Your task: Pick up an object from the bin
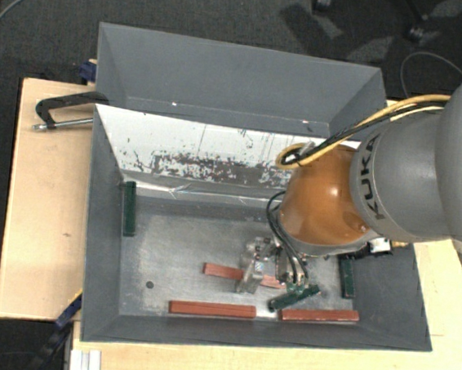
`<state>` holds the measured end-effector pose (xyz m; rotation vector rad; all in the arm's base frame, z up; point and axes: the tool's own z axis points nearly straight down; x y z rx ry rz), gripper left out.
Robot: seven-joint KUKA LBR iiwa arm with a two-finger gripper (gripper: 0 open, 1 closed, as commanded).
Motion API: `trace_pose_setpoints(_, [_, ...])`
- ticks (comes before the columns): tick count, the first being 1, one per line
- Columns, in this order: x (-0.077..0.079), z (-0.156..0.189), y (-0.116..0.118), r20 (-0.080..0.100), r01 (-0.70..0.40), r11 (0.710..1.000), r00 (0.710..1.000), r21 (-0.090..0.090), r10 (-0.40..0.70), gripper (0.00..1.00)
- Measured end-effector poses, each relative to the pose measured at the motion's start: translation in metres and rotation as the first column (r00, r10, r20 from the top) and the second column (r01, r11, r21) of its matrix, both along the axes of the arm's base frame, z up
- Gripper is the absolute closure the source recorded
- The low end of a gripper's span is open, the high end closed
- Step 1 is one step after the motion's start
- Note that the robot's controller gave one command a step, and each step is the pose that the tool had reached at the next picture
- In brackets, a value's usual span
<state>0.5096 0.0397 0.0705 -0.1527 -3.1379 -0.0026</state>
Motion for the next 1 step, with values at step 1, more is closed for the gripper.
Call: trace_pose_setpoints(1, [0.0184, 0.1504, -0.0053, 0.015, -0.072, 0.997, 0.997, -0.002, 0.072, 1.00])
